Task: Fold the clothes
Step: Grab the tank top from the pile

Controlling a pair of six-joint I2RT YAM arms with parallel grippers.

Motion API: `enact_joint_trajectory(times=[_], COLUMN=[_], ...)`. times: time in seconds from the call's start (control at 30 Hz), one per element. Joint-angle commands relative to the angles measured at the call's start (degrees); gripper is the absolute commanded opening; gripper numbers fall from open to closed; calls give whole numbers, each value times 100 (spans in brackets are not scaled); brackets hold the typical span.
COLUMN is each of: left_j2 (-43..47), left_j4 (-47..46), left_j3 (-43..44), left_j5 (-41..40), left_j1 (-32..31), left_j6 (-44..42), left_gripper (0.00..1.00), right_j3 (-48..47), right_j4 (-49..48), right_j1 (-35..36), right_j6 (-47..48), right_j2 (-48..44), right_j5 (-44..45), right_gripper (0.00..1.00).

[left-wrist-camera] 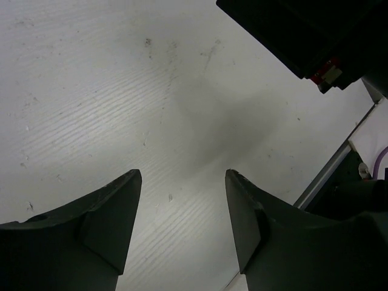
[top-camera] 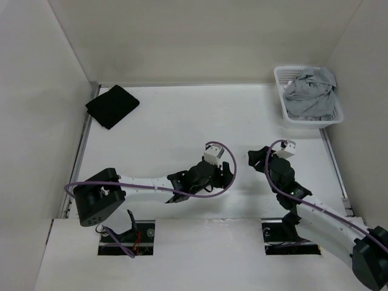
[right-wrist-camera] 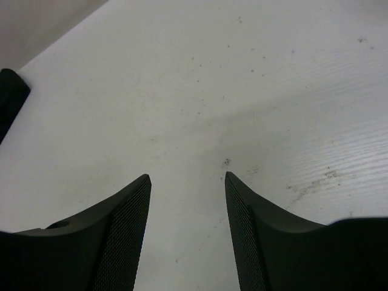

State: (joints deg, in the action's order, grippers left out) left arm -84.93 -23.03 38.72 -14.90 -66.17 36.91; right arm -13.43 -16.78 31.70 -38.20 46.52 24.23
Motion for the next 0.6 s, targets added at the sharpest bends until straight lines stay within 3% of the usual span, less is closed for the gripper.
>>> enact_joint_trajectory(times=[0.0,0.23,0.3,0.37,0.4,0.57], left_j2=[152,-191,-191,-113,-8,450], left_j4=[-439,-676,-852,-1054,-1142,-1178], left_j3=[13,-22,-101,-224,-329,-725], left_j5=[-5,162,250,294,251,127], left_j1=[-40,-137,-146,-128,-102,293], left_j6=[-315,-491,-544,-614,-640,-632], left_gripper=[57,53,46,22,11,6], right_j3=[-133,-817,-1203,-1870,-2692,-4561], right_j4=[121,824,974,1193,1603,1906], right_j1=[147,139,8,-395,-946,-2540], right_j6=[-48,-4,40,276,365,611], right_j2=[-397,-417,-215,188,660,2385], right_j5=[214,161,161,161,100,-138], right_gripper=[56,13,9,5,4,0])
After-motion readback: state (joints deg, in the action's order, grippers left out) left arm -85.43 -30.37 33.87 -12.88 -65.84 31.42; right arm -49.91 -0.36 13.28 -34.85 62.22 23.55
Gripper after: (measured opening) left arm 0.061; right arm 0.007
